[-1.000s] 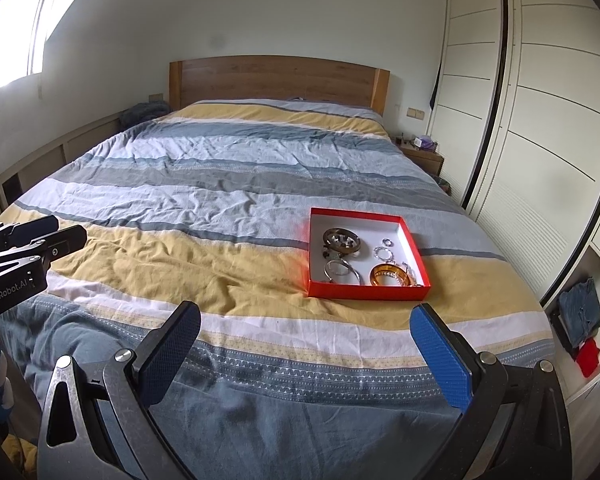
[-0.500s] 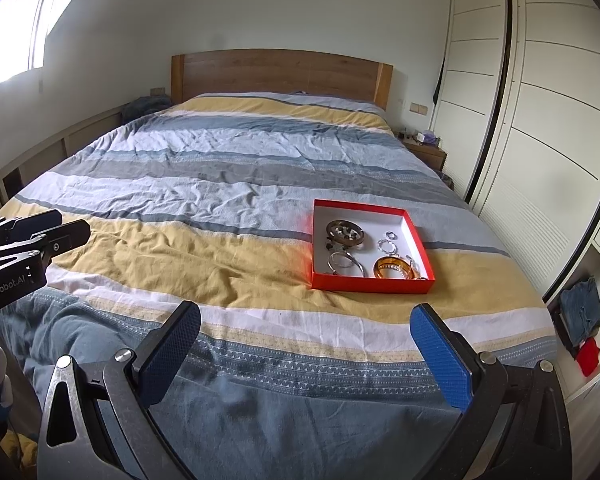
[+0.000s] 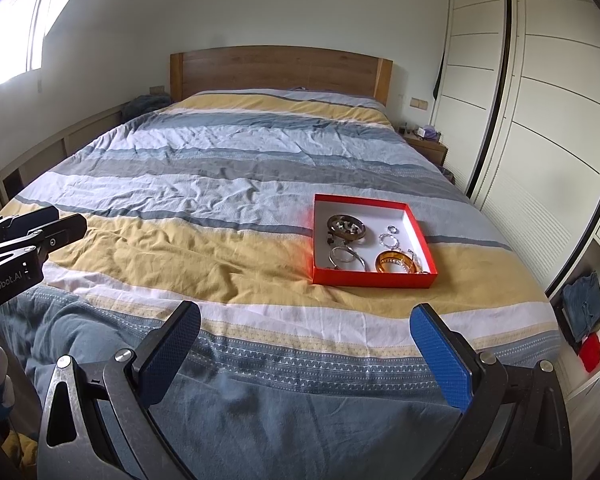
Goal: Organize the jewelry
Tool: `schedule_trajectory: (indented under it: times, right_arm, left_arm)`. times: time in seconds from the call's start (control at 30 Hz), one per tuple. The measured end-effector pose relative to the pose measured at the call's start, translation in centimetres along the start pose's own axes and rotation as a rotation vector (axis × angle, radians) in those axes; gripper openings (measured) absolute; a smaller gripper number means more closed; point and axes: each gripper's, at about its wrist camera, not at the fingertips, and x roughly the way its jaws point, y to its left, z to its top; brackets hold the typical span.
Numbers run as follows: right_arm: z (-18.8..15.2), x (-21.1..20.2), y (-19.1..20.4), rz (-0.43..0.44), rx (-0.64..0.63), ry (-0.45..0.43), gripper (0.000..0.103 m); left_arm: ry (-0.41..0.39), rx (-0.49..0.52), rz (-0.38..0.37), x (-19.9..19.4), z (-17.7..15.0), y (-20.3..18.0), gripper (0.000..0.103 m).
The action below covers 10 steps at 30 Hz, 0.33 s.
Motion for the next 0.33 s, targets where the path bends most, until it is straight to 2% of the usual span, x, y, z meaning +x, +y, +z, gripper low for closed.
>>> schedule_trajectory:
  times: [0.33]
  right_arm:
    - [-0.11,0.04,-0.03,0.000,0.004,0.002,0.103]
  left_arm:
    - [0.011,0.004,0.000,0.17,-0.09,-0.03,0.049]
